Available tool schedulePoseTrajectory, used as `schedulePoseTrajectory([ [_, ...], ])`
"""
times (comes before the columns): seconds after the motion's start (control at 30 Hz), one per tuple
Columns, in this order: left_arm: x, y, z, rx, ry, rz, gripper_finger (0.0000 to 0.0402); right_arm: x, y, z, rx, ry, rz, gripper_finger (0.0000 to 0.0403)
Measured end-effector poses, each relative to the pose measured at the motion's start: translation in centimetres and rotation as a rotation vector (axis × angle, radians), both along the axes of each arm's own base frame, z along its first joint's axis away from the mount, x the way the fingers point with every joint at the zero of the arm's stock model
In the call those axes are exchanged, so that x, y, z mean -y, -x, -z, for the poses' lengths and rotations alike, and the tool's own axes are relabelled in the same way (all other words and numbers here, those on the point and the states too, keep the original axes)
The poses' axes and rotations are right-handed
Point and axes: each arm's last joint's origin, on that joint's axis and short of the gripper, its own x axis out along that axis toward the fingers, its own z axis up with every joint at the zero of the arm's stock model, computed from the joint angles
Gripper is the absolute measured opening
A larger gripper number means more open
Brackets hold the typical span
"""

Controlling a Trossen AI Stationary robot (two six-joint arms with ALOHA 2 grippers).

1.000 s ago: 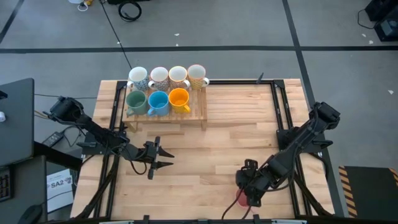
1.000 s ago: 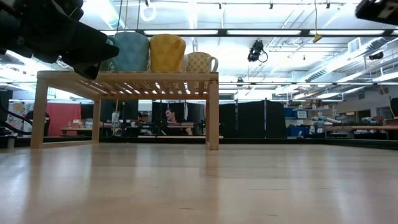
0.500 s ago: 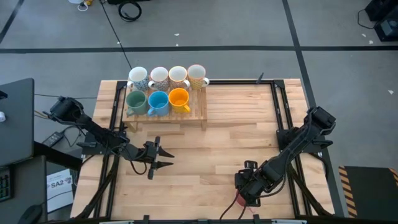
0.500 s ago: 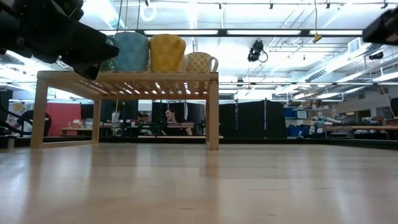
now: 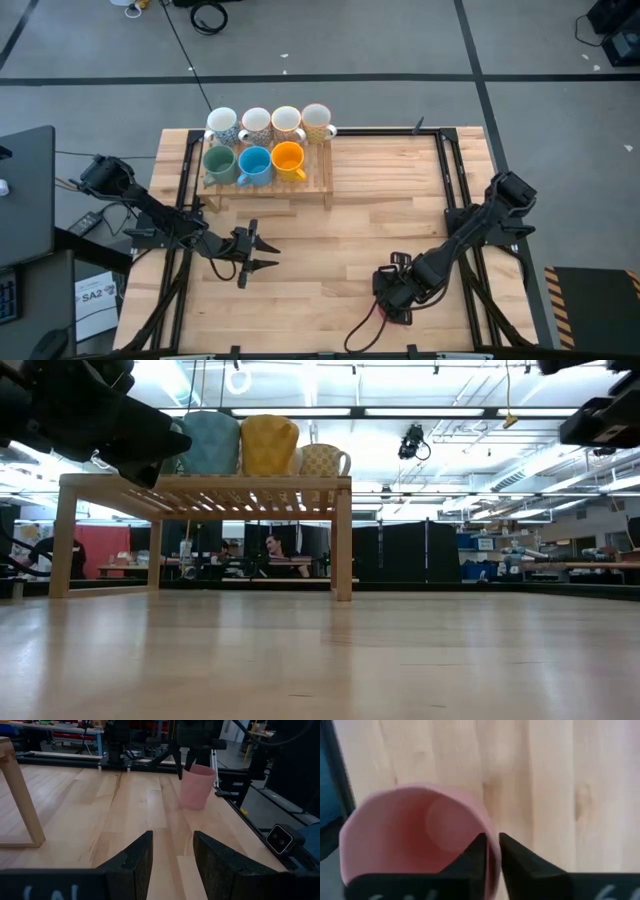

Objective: Place coffee mugs
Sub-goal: Move the pink mug to the middle of the table

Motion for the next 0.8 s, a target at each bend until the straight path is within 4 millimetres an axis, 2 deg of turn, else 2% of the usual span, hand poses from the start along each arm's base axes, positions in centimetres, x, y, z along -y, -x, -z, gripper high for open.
schedulePoseTrajectory([
  [0.1, 0.0, 0.0, 0.0, 0.000, 0.000, 0.000, 0.0148, 0.6, -0.5, 0.0, 0.013, 0.019, -0.023, 0.0024],
  [0.3, 0.0, 0.0, 0.0, 0.000, 0.000, 0.000, 0.0148, 2.8, -2.0, -0.1, 0.039, 0.076, -0.122, 0.0035],
  [0.4, 0.0, 0.0, 0.0, 0.000, 0.001, 0.000, 0.0148, 4.6, -3.0, -0.1, 0.043, 0.117, -0.181, 0.0045],
  [0.63, 0.0, 0.0, 0.0, 0.000, 0.001, 0.000, 0.0148, 9.4, -5.4, -0.2, 0.066, 0.173, -0.422, 0.0038],
  [0.8, 0.0, 0.0, 0.0, 0.000, 0.001, 0.000, 0.0148, 12.7, -6.8, -0.3, 0.100, 0.182, -0.516, 0.0043],
])
